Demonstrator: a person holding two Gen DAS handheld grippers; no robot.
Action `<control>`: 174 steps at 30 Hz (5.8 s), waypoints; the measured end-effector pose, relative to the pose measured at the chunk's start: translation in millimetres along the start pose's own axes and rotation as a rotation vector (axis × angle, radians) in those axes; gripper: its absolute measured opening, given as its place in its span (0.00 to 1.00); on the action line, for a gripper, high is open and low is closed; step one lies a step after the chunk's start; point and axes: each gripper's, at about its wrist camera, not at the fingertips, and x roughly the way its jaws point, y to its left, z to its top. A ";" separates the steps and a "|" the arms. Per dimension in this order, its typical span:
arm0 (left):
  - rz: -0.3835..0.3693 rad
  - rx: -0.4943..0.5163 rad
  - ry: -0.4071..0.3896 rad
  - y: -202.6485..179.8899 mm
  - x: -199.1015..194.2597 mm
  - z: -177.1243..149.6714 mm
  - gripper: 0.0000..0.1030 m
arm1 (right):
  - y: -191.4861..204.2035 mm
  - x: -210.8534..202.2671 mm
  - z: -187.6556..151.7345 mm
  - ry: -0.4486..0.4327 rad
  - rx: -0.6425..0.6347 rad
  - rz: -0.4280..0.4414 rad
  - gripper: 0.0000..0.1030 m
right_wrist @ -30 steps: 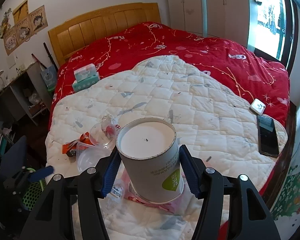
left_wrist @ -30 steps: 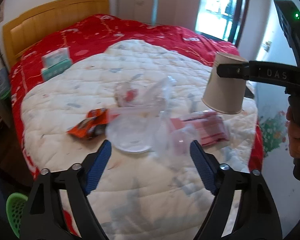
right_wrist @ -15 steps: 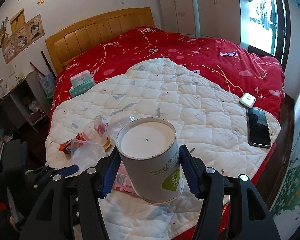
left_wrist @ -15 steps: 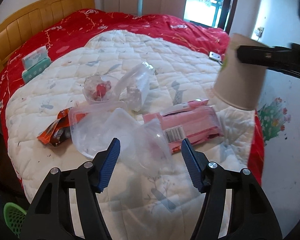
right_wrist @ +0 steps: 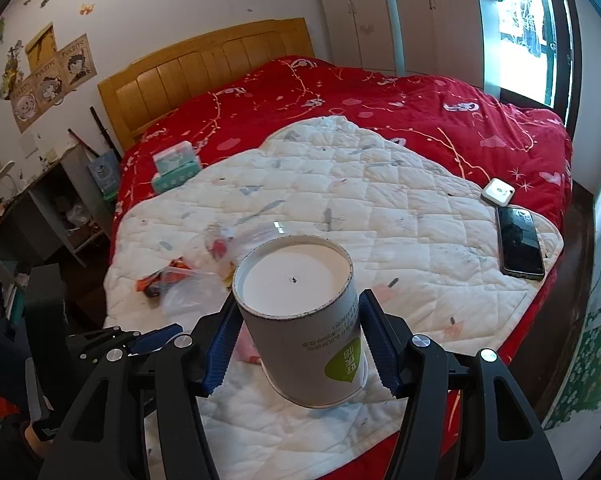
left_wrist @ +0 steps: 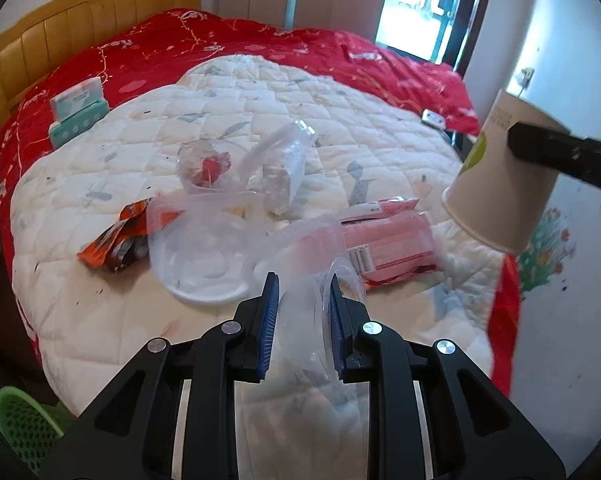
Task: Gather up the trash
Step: 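Grasp a clear plastic cup with the left gripper while the right gripper holds the paper cup, then open the left gripper over the green basket while the right gripper drops the paper cup in, then move both open grippers back over the trash on the bed, then grasp the pink wipes package with the right gripper while the left gripper grasps a clear container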
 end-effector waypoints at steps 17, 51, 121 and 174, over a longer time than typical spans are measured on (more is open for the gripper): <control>0.038 -0.162 -0.171 55.2 -127.6 -52.5 0.21 | 85.3 -36.6 -18.0 -0.034 -0.095 0.115 0.55; 0.459 -0.741 0.032 283.1 -183.2 -270.0 0.47 | 350.8 33.7 -81.0 0.171 -0.432 0.487 0.55; 0.196 -0.375 -0.083 116.7 -127.1 -96.4 0.84 | 22.8 55.0 -76.0 0.143 0.054 0.011 0.90; -0.128 -0.341 0.048 55.5 -26.4 -37.5 0.07 | -6.5 4.1 -55.6 -0.003 0.130 0.096 0.24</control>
